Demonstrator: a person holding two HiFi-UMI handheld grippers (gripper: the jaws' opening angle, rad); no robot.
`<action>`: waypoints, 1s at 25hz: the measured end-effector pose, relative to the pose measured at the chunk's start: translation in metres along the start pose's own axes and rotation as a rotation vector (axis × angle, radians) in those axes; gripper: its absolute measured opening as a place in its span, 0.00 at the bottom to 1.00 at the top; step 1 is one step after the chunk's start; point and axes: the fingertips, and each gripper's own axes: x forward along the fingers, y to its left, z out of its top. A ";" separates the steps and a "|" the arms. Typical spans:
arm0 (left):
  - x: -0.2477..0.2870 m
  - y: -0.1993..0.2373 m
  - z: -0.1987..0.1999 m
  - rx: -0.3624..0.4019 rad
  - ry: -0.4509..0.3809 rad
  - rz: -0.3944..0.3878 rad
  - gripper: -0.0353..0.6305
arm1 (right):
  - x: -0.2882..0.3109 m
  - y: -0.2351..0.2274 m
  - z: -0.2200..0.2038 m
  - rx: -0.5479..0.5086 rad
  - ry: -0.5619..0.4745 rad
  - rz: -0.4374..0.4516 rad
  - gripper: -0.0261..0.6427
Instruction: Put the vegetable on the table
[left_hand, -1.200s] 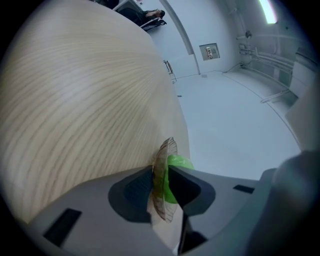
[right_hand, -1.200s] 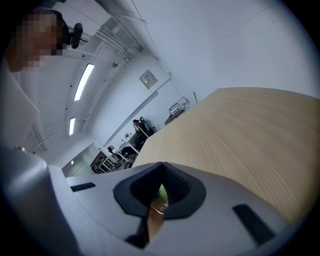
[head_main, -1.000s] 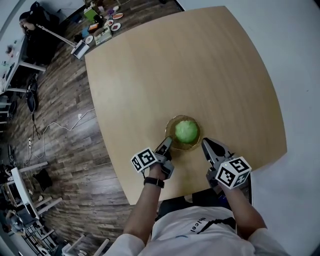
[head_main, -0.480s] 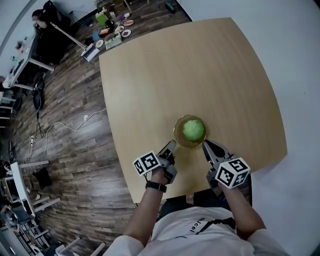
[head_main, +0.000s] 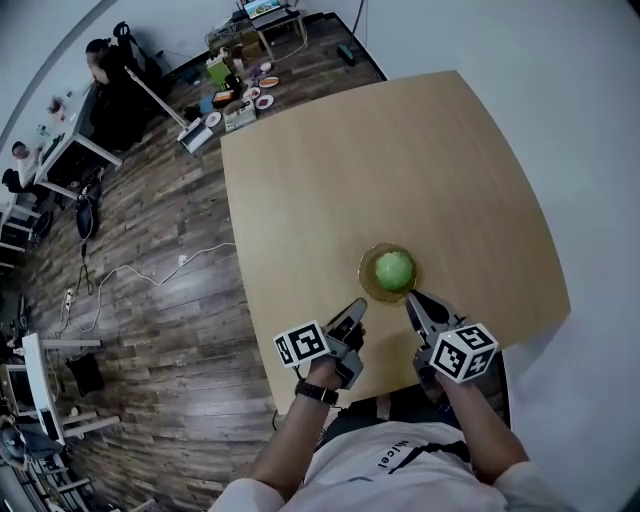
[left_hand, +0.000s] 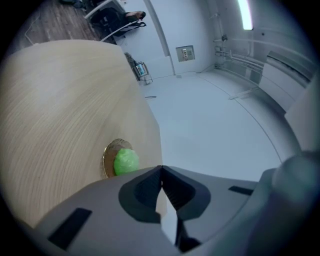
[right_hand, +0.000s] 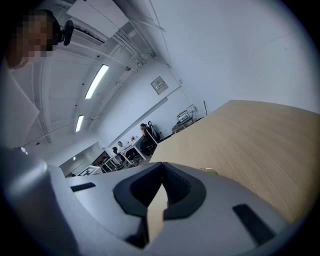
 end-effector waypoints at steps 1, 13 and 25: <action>-0.004 -0.010 -0.001 0.035 0.003 -0.009 0.07 | -0.003 0.005 0.002 -0.002 -0.008 0.000 0.06; -0.059 -0.119 0.009 0.573 -0.049 -0.012 0.07 | -0.037 0.059 0.025 -0.067 -0.088 -0.005 0.06; -0.088 -0.182 -0.012 0.784 -0.078 -0.057 0.07 | -0.070 0.109 0.047 -0.184 -0.173 0.017 0.06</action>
